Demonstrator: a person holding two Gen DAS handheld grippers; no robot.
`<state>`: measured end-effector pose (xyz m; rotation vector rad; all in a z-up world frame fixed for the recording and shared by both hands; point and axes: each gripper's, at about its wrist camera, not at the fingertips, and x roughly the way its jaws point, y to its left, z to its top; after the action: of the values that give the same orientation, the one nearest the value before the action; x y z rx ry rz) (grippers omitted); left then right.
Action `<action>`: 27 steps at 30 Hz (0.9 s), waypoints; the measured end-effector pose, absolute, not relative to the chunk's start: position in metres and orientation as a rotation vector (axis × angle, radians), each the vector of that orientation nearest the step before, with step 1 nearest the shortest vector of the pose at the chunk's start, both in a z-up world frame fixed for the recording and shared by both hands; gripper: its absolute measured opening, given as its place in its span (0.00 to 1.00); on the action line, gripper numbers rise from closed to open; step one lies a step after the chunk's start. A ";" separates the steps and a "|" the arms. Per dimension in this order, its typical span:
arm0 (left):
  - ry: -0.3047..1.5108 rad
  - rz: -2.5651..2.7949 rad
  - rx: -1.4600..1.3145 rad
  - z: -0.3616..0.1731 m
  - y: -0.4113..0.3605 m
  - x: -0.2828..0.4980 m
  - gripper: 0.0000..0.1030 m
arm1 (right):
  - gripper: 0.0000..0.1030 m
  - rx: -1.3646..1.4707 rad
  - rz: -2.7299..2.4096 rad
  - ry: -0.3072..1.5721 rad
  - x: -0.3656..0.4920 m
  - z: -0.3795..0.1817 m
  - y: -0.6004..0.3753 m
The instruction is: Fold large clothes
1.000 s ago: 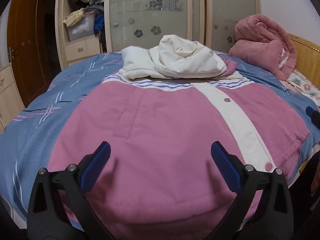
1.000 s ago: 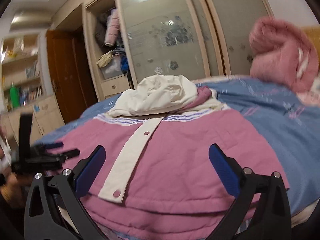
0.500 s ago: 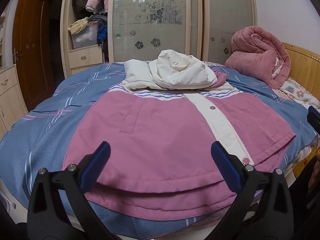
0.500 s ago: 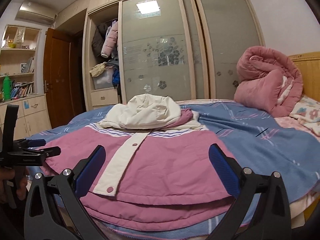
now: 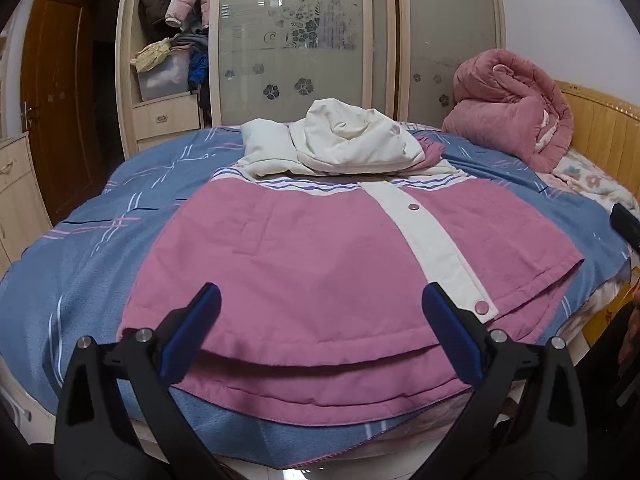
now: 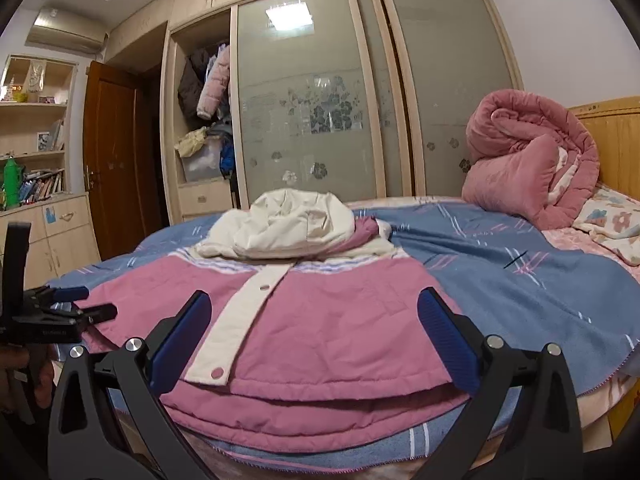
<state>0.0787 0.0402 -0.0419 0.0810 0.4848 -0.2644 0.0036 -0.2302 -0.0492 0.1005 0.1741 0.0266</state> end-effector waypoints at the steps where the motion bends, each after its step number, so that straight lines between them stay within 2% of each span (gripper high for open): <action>1: 0.485 -0.263 0.090 -0.043 0.040 0.079 0.98 | 0.99 0.097 0.026 0.173 0.004 -0.050 -0.229; 20: 0.508 -0.292 0.116 -0.049 0.031 0.080 0.98 | 0.99 0.078 0.026 0.165 0.004 -0.049 -0.226; 27: 0.510 -0.281 0.094 -0.047 0.038 0.080 0.98 | 0.99 0.199 -0.058 0.119 -0.006 -0.043 -0.270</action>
<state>0.0798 0.0378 -0.0473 0.0943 0.5096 -0.2815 -0.0060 -0.2701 -0.0431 0.1989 0.1194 -0.0584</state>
